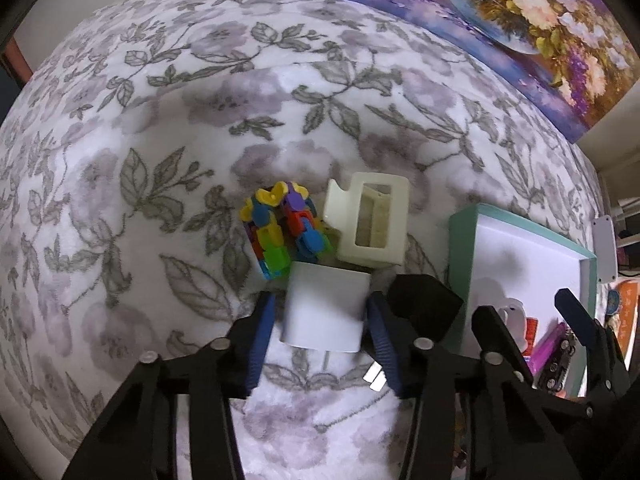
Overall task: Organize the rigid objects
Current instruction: 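Grasp the white charger with the left tool, then lower the right tool onto the black charger and close it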
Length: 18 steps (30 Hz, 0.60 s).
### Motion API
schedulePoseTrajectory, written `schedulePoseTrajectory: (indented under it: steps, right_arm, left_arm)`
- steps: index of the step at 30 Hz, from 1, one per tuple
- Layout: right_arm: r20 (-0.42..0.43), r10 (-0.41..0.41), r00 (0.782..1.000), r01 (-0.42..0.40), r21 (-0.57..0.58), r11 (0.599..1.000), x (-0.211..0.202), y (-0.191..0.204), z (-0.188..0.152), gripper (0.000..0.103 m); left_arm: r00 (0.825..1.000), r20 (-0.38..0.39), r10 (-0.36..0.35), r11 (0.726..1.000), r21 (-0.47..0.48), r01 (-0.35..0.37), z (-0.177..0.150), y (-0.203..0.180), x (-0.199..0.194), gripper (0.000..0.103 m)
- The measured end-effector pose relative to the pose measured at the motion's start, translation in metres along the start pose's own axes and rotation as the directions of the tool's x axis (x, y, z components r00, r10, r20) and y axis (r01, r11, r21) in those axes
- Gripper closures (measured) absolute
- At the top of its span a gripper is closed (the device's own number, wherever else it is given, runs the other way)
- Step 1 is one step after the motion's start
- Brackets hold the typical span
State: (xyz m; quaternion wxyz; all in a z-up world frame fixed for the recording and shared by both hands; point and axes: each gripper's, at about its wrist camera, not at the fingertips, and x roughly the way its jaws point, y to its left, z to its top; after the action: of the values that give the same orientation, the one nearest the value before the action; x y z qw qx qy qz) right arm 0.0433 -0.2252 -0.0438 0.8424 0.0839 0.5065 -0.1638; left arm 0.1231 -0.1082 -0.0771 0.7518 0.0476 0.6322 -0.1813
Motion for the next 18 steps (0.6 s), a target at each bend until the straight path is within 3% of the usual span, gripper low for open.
schedulePoseTrajectory:
  steps: [6,12,18]
  right_arm:
    - [0.011,-0.005,1.0,0.005,-0.015,1.0,-0.003,0.0,0.0,0.0]
    - [0.094,0.034,0.995,-0.034,-0.009,0.999,-0.019,0.001,0.004,0.0]
    - [0.111,0.083,0.99,-0.07,-0.113,0.991,-0.021,0.023,0.0,0.0]
  left_arm:
    - [1.0,-0.009,0.009,0.999,-0.035,-0.009,-0.001,0.015,-0.004,0.057]
    - [1.0,-0.019,0.023,0.996,-0.09,-0.025,-0.006,0.036,-0.008,0.057]
    - [1.0,-0.02,-0.02,0.989,-0.15,0.016,-0.013,0.057,-0.01,0.057]
